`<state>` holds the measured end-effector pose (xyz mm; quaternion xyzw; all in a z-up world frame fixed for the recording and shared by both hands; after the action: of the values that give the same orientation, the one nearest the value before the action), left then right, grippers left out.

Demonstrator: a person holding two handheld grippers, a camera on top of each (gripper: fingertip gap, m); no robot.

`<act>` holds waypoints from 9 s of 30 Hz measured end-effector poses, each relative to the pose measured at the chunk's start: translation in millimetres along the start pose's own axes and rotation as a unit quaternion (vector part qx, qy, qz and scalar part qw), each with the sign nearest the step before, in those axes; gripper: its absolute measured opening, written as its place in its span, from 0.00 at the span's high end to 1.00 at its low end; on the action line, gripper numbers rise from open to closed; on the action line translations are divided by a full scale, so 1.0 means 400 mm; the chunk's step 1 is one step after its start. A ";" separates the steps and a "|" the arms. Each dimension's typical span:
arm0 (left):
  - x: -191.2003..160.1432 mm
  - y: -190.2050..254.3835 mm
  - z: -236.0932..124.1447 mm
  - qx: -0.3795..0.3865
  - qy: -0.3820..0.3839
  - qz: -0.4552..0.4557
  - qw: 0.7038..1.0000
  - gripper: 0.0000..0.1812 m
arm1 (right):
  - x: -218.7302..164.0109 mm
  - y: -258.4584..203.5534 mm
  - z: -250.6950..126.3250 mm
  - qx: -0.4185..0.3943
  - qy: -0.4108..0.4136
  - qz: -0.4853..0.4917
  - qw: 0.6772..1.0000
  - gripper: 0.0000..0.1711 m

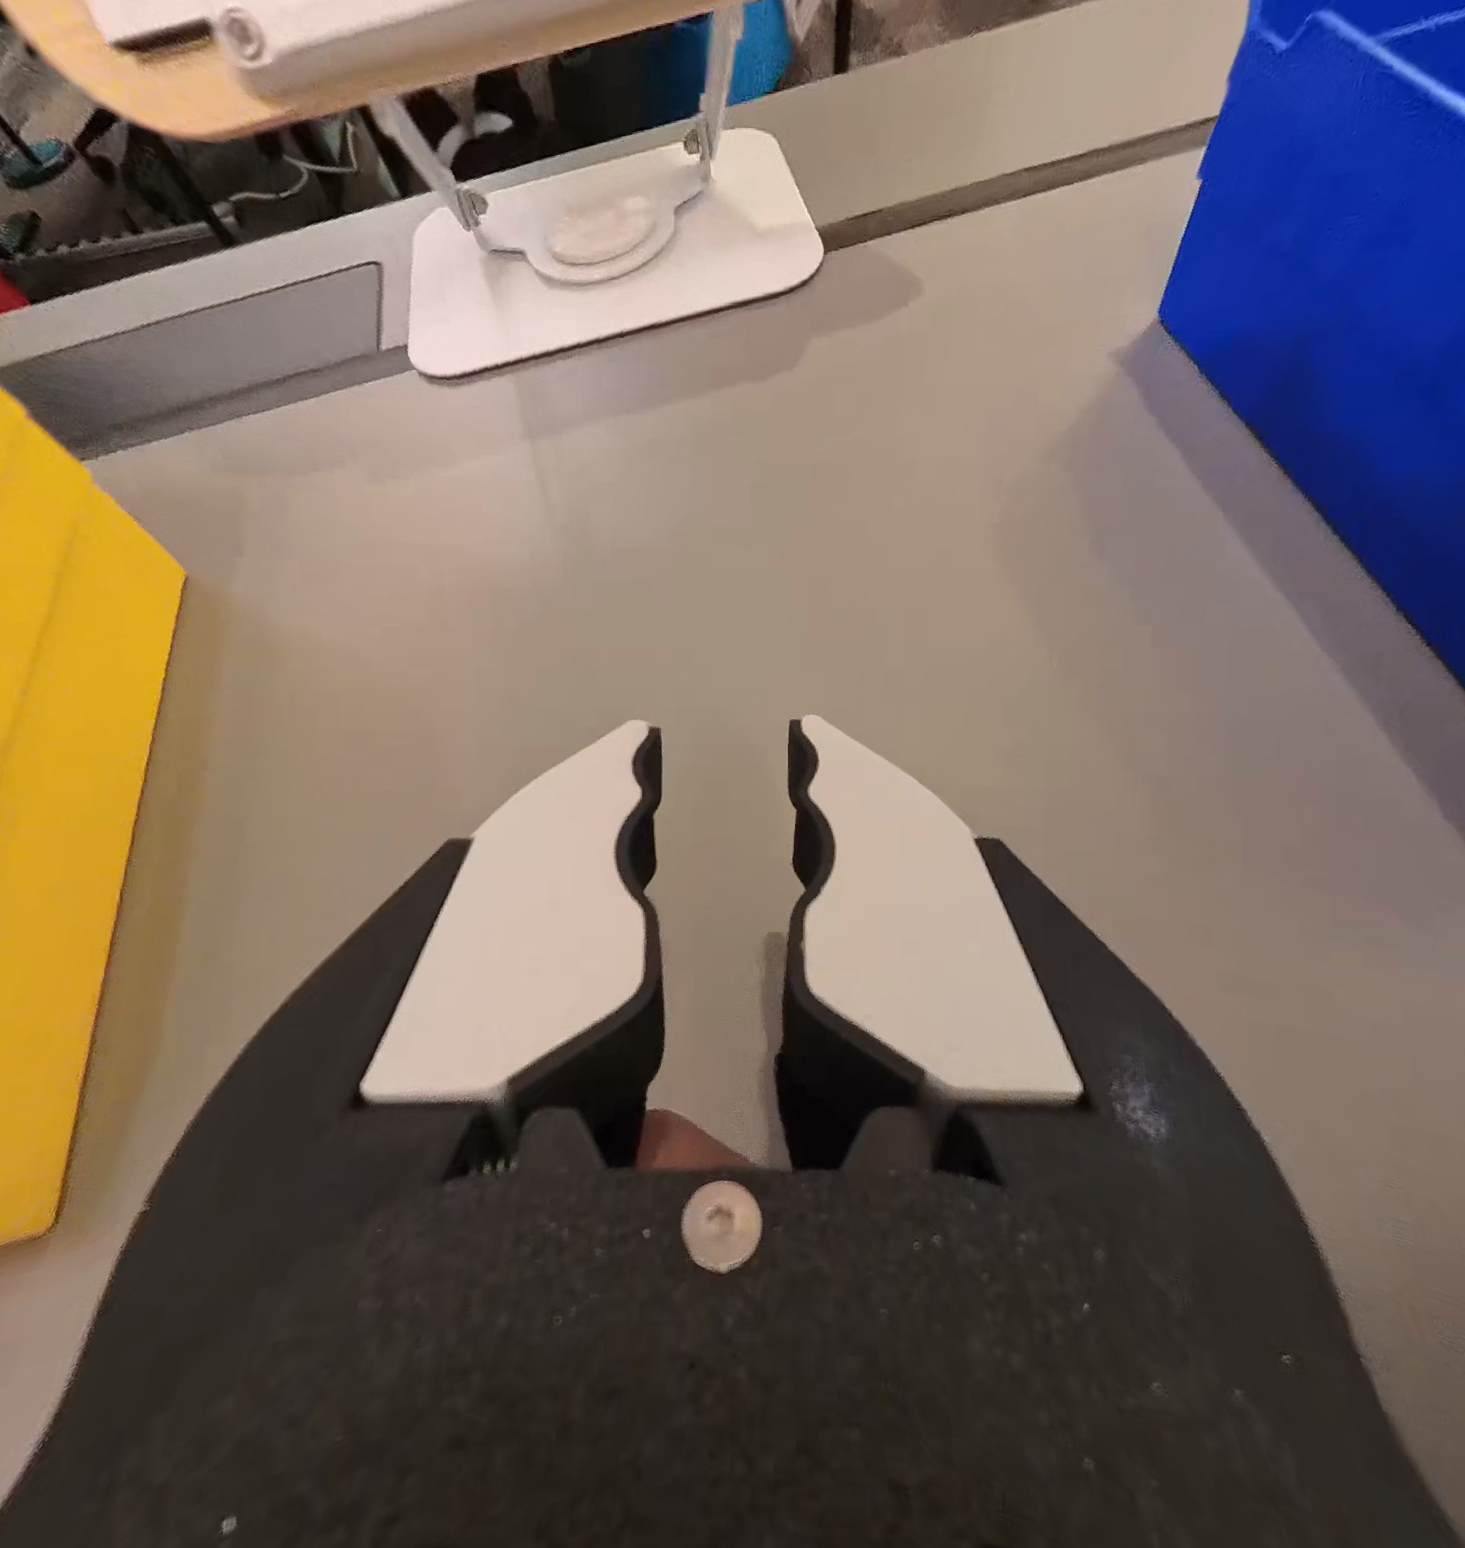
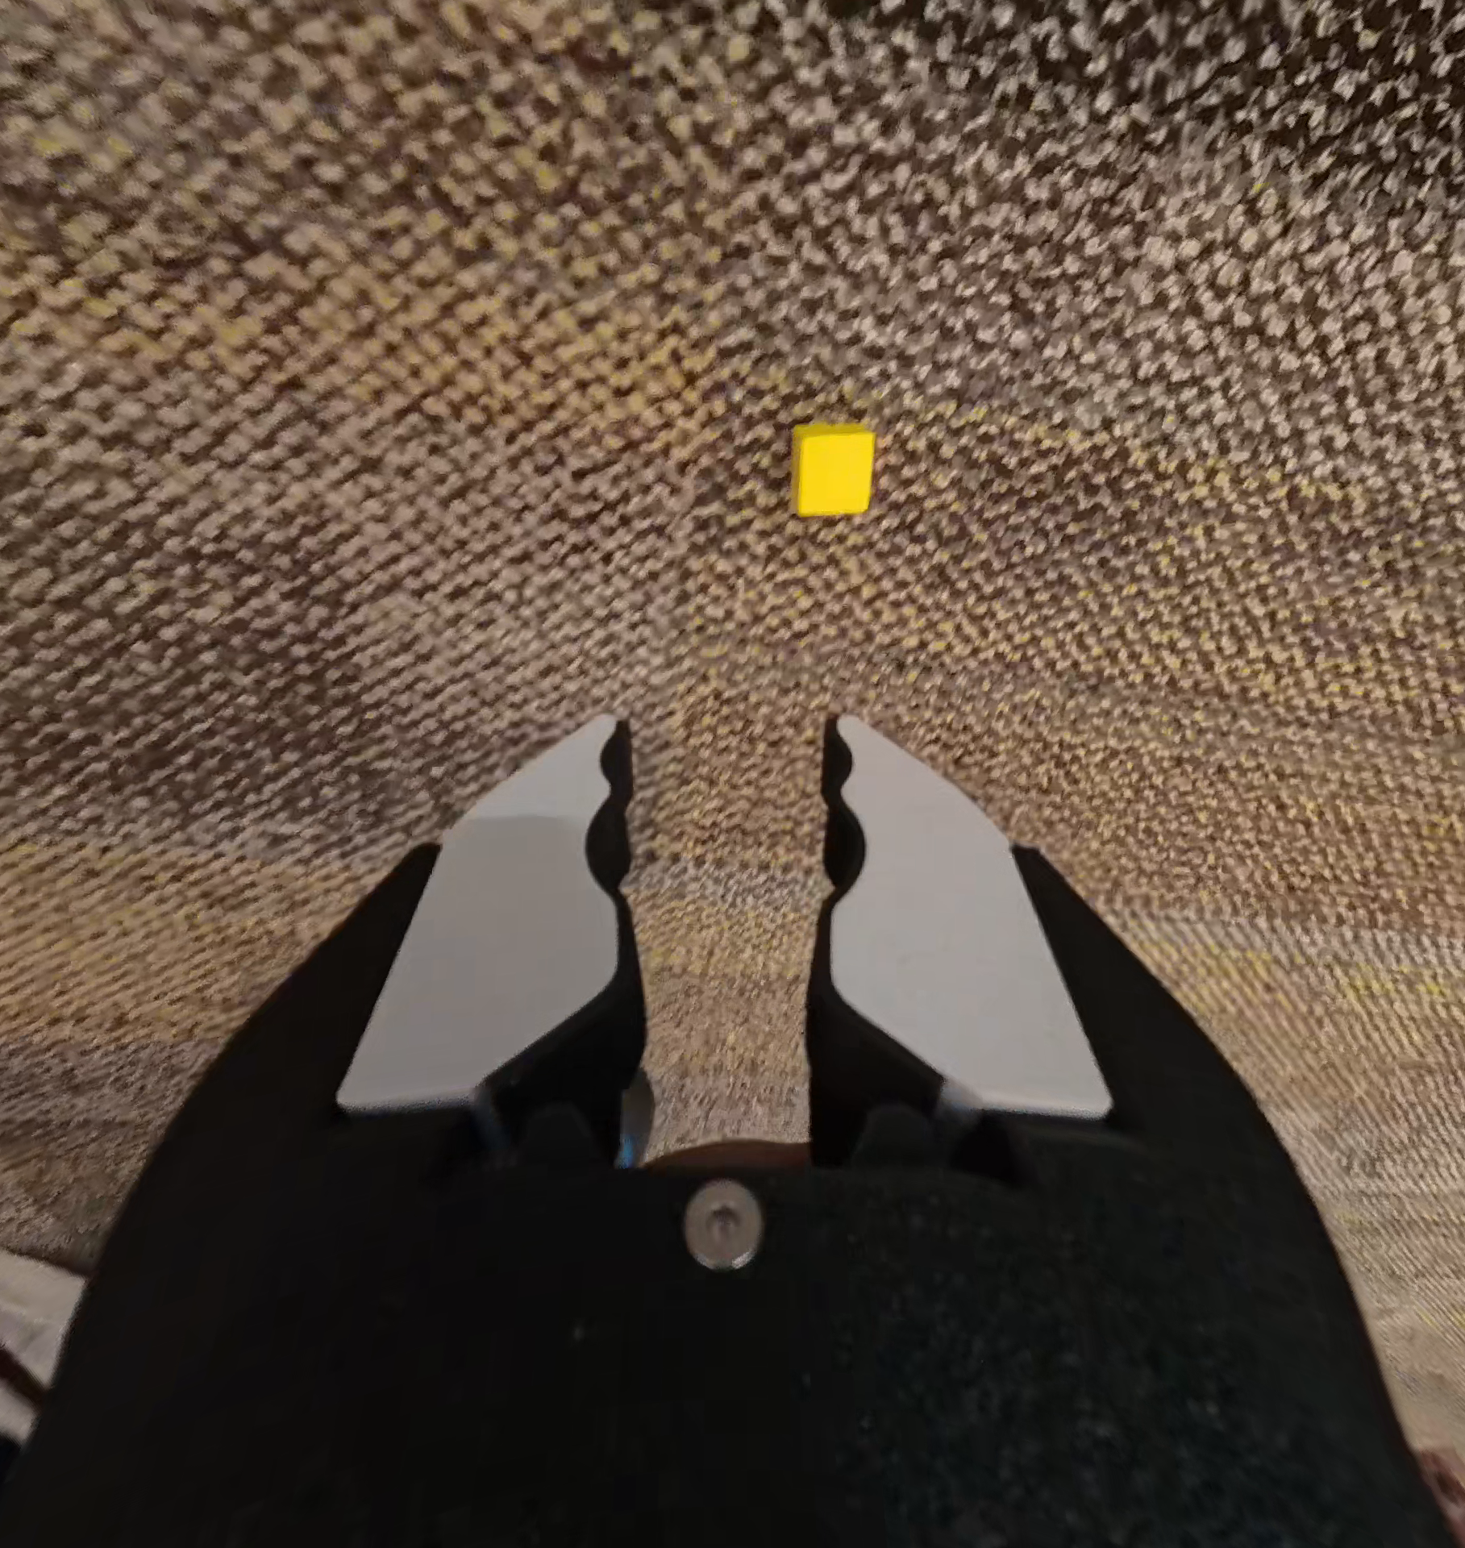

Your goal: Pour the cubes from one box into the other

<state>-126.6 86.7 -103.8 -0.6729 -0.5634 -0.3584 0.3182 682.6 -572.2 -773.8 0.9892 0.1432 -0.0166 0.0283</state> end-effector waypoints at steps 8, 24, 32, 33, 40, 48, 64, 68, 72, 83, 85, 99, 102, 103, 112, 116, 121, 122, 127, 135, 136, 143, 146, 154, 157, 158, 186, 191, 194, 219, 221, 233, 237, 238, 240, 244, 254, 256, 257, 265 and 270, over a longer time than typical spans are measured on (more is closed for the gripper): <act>-0.008 0.101 0.066 -0.001 -0.068 0.007 0.998 0.82 | 0.069 0.060 0.127 0.016 0.024 0.017 0.999 0.76; -0.002 0.244 0.084 0.001 -0.081 0.095 0.992 0.85 | 0.094 0.092 0.150 0.053 0.116 0.028 0.991 0.87; -0.020 0.105 -0.002 -0.024 -0.049 0.000 0.999 0.85 | 0.305 -0.124 -0.231 0.016 0.346 -0.110 0.932 0.87; -0.028 0.081 -0.013 -0.030 -0.047 -0.016 0.998 0.85 | 0.352 -0.171 -0.311 0.002 0.389 -0.125 0.913 0.87; -0.140 -0.115 -0.111 -0.040 -0.039 -0.118 0.991 0.86 | 0.580 -0.737 -1.022 0.070 0.602 -0.238 0.759 0.87; -0.185 -0.180 -0.168 -0.123 -0.023 -0.114 0.986 0.84 | 0.083 -1.563 -1.979 0.323 0.672 -0.507 0.432 0.87; -0.162 -0.185 -0.304 -0.206 0.067 -0.094 0.972 0.82 | -0.537 -2.135 -1.623 -0.135 0.031 -0.955 0.262 0.87; -0.180 -0.187 -0.307 -0.191 0.051 -0.074 0.977 0.81 | -0.542 -2.128 -1.589 -0.123 0.025 -0.949 0.290 0.82; -0.161 -0.246 -0.329 -0.165 0.042 -0.056 0.984 0.80 | -0.567 -2.159 -1.743 -0.072 0.174 -0.929 0.317 0.76; 0.267 -0.531 -0.321 -0.078 0.051 -0.098 0.991 0.75 | -1.130 -2.037 -2.155 0.538 0.399 -0.580 0.464 0.76; 0.164 -0.585 -0.281 -0.036 0.008 -0.137 0.990 0.74 | -1.151 -1.936 -2.098 0.535 0.434 -0.533 0.491 0.77; -0.198 -0.661 -0.433 0.001 0.177 -0.213 0.961 0.80 | -0.903 -1.503 -1.754 0.307 0.560 -0.499 0.586 0.79; -0.219 -0.690 -0.399 0.060 0.167 -0.177 0.968 0.80 | -0.862 -1.538 -1.735 0.289 0.553 -0.497 0.604 0.78; -0.222 -0.691 -0.389 0.072 0.162 -0.158 0.972 0.80 | -0.858 -1.538 -1.729 0.290 0.546 -0.494 0.612 0.78; -0.230 -0.665 -0.373 0.058 0.146 -0.136 0.978 0.80 | -0.866 -1.525 -1.730 0.315 0.535 -0.491 0.612 0.79; -0.237 -0.665 -0.368 0.064 0.138 -0.133 0.979 0.80 | -0.869 -1.527 -1.727 0.312 0.536 -0.495 0.608 0.79; -0.240 -0.673 -0.363 0.077 0.134 -0.135 0.979 0.80 | -0.874 -1.533 -1.719 0.321 0.525 -0.499 0.610 0.78; -0.239 -0.671 -0.363 0.078 0.133 -0.135 0.979 0.80 | -0.872 -1.533 -1.717 0.319 0.525 -0.501 0.610 0.78; -0.191 -0.509 -0.391 0.027 0.148 -0.109 0.983 0.76 | -0.810 -1.521 -1.773 0.334 0.553 -0.458 0.610 0.78; -0.082 0.221 -0.261 -0.182 0.079 -0.029 0.980 0.74 | -0.636 -1.572 -1.804 0.357 0.536 -0.407 0.647 0.74; -0.077 0.307 -0.234 -0.190 0.078 -0.023 0.978 0.73 | -0.637 -1.586 -1.792 0.366 0.527 -0.411 0.648 0.73; -0.055 0.571 -0.036 -0.116 0.071 -0.048 0.990 0.76 | -0.624 -1.626 -1.714 0.354 0.481 -0.438 0.672 0.70; -0.046 0.559 0.007 -0.097 0.055 -0.077 0.991 0.94 | -0.615 -1.631 -1.667 0.341 0.454 -0.452 0.688 0.88; -0.032 0.509 -0.022 -0.080 0.055 -0.071 0.993 0.98 | -0.652 -1.626 -1.725 0.324 0.496 -0.444 0.673 0.99; -0.018 0.436 -0.065 -0.084 0.069 -0.087 0.990 0.98 | -0.730 -1.638 -1.765 0.352 0.505 -0.438 0.656 0.99; -0.013 0.400 -0.082 -0.079 0.078 -0.089 0.990 0.98 | -0.768 -1.646 -1.781 0.359 0.513 -0.437 0.646 0.99; -0.255 -0.557 -0.415 -0.157 0.049 -0.225 0.960 0.84 | -1.393 -1.776 -1.782 0.519 0.441 -0.495 0.540 0.91; -0.281 -0.914 -0.422 0.024 0.076 -0.193 0.978 0.79 | -1.400 -1.724 -1.879 0.537 0.486 -0.499 0.475 0.89; -0.210 -0.987 -0.334 0.011 0.088 -0.196 0.977 0.76 | -1.492 -1.726 -1.892 0.567 0.456 -0.525 0.441 0.89; -0.454 -0.796 -0.619 0.159 0.067 -0.234 0.957 0.97 | -2.120 -1.817 -1.654 0.456 0.285 -0.713 0.449 0.94; -0.435 -0.767 -0.650 0.168 0.086 -0.216 0.958 0.96 | -2.102 -1.808 -1.673 0.437 0.324 -0.709 0.449 0.97; 0.162 -0.335 -0.642 0.043 0.291 -0.084 0.952 0.98 | -1.567 -1.720 -2.207 0.455 0.560 -0.531 0.444 0.97; 0.250 -0.024 -0.511 -0.029 0.277 -0.041 0.960 0.97 | -1.235 -1.652 -2.222 0.417 0.588 -0.481 0.499 0.97; 0.249 0.059 -0.467 -0.045 0.263 -0.037 0.963 0.97 | -1.150 -1.637 -2.204 0.415 0.584 -0.462 0.523 0.97; 0.233 0.206 -0.371 -0.063 0.236 -0.034 0.969 0.97 | -0.988 -1.632 -2.141 0.386 0.574 -0.462 0.556 0.97; 0.158 0.437 -0.175 -0.075 0.172 -0.053 0.981 0.98 | -0.727 -1.630 -1.925 0.373 0.518 -0.451 0.624 0.97; -0.029 0.646 -0.007 -0.102 0.064 -0.013 0.993 0.93 | -0.511 -1.642 -1.703 0.431 0.417 -0.406 0.689 0.96; -0.034 0.649 -0.020 -0.131 0.043 -0.011 0.990 0.90 | -0.505 -1.643 -1.703 0.425 0.410 -0.417 0.691 0.96; -0.031 0.637 -0.035 -0.144 0.036 -0.020 0.989 0.87 | -0.504 -1.638 -1.704 0.419 0.411 -0.420 0.693 0.95; 0.079 0.204 -0.284 -0.147 0.125 -0.025 0.981 0.79 | -0.567 -1.514 -1.961 0.365 0.593 -0.401 0.596 0.76; 0.007 -0.250 -0.307 0.053 0.134 -0.010 0.990 0.73 | -0.908 -1.619 -2.080 0.460 0.556 -0.491 0.488 0.71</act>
<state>-240.0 2.1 -32.6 -0.5955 -0.5407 -0.4182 0.4222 171.0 -4.3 38.0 0.4346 0.5637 0.4620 -0.5290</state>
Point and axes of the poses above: each gripper's, where its closed fingertips meet, z out along the fingers, x out of its top, y = z × x across the jaws, the point moved 1 cm from there along -z, back along the fingers, and after that the axes turned 8 degrees about -z, right-handed, at the moved point
